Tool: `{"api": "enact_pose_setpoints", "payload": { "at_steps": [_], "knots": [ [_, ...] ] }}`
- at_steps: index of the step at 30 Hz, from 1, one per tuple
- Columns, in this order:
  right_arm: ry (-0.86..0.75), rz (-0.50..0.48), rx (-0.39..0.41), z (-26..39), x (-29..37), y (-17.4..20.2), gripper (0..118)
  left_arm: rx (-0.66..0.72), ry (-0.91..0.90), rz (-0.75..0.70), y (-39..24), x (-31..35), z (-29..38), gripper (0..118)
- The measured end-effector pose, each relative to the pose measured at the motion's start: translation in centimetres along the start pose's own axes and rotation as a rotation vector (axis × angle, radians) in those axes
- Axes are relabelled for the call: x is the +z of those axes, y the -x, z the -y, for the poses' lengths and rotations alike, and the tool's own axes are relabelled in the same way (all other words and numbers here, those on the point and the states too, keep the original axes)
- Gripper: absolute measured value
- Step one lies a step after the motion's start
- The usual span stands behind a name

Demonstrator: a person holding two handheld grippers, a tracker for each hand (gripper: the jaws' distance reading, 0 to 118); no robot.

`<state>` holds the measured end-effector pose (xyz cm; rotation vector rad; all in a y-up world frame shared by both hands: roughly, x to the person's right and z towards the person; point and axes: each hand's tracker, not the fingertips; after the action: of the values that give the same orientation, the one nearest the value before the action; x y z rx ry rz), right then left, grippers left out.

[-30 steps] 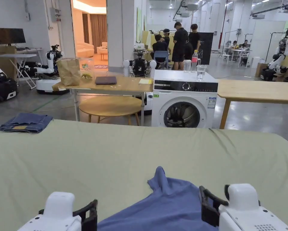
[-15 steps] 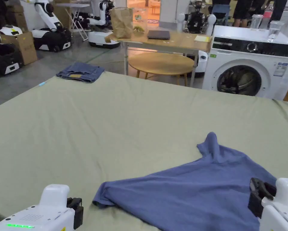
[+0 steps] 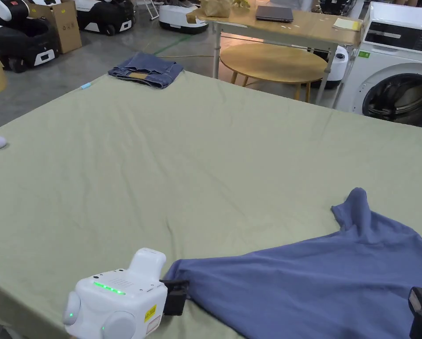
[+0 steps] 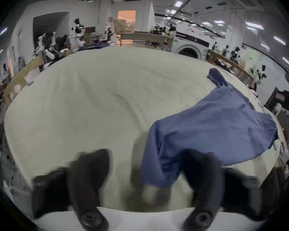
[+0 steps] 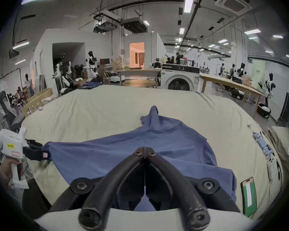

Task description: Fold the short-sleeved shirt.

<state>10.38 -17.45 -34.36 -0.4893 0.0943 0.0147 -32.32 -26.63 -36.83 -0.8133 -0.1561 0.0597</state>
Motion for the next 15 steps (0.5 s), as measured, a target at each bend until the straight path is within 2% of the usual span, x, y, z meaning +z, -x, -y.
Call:
{"api": "enact_pose_setpoints", "payload": {
  "at_steps": [1,3,8,12,13,14,15],
  "knots": [
    [0.008,0.001,-0.001,0.0,-0.2,-0.4,0,-0.009,0.037,0.04,0.3,-0.9,0.0,15],
    [0.019,0.006,0.011,-0.3,-0.5,-0.9,0,0.021,0.053,0.073,0.6,-1.4,-0.2,3],
    [0.046,0.02,0.035,-3.0,-3.3,-3.6,0,0.004,0.005,0.087,-0.1,1.4,-1.3,1],
    [0.117,0.046,0.102,-6.5,-10.0,-7.0,0,0.009,-0.027,0.083,-0.8,3.5,-2.3,1],
    [0.162,0.031,0.126,-7.3,-12.5,-8.2,5,0.019,-0.036,0.101,-0.5,3.6,-2.4,1],
    [0.216,0.017,0.15,-7.9,-15.1,-9.2,26,0.022,-0.041,0.112,-0.5,3.7,-2.5,1],
    [0.247,0.008,0.158,-8.4,-17.2,-9.7,78,0.021,-0.043,0.116,-0.5,3.8,-2.5,1]
  ]
}}
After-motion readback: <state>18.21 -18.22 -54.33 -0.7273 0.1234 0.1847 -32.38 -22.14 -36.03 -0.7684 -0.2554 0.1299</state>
